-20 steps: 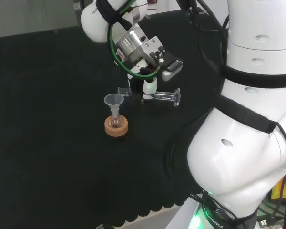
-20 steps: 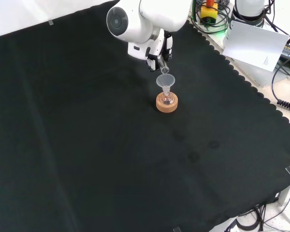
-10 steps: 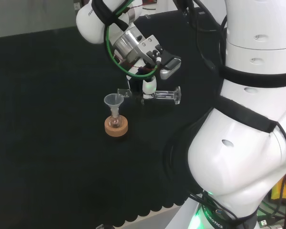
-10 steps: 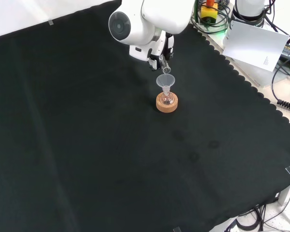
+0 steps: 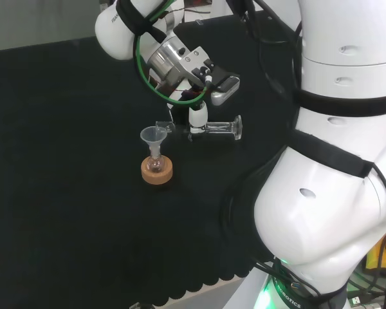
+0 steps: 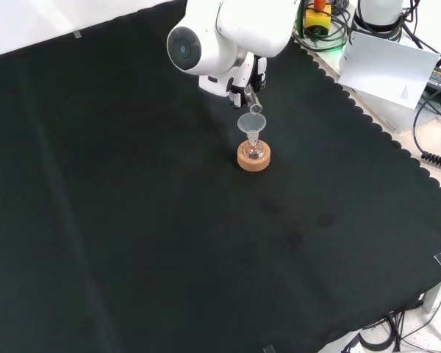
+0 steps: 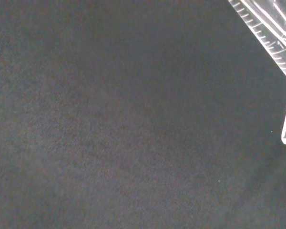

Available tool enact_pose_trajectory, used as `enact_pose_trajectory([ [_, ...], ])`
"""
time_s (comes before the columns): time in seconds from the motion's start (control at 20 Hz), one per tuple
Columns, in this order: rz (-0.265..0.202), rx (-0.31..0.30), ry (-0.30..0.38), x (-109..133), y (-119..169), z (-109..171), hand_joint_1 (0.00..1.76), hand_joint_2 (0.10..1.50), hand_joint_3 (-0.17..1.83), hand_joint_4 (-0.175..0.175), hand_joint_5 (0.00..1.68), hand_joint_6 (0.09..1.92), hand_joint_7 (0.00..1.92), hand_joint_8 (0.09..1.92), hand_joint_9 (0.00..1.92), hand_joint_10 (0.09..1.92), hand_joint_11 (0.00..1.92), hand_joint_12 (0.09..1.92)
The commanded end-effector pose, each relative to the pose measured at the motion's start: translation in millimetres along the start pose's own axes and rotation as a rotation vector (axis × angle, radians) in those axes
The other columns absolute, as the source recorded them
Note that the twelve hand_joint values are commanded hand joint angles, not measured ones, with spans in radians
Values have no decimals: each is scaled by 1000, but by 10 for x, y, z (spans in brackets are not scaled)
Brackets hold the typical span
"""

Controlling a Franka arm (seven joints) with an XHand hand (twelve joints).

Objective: Pour the water from the graduated cylinder into the round-bottom flask.

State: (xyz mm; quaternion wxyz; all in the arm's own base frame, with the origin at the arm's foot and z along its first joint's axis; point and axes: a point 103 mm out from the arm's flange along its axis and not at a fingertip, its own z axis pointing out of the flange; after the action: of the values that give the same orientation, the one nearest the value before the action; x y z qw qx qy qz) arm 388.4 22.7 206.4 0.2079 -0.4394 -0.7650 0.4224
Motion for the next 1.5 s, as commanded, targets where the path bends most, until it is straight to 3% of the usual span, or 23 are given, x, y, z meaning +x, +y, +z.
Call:
enact_pose_trajectory([
  [0.05, 11, 20, -14, 17, -1, -25, 1262, 1105, -1, -175, 985, 982, 1025, 968, 1464, 87, 1275, 755],
  [0.6, 41, 53, -10, -49, -35, -33, 1262, 1104, -1, -175, 987, 980, 1026, 966, 1466, 87, 1277, 753],
  [0.75, 44, 57, -12, -54, -45, -38, 1156, 1120, 5, -127, 974, 1021, 1204, 562, 1474, 87, 1283, 738],
  [0.9, 48, 80, -12, -48, -43, -42, 1134, 1124, 3, -116, 973, 1027, 1300, 342, 1483, 87, 1289, 724],
  [1.5, 61, 102, -29, -37, -57, -80, 1132, 1124, 3, -115, 973, 1027, 1320, 294, 1485, 87, 1291, 721],
])
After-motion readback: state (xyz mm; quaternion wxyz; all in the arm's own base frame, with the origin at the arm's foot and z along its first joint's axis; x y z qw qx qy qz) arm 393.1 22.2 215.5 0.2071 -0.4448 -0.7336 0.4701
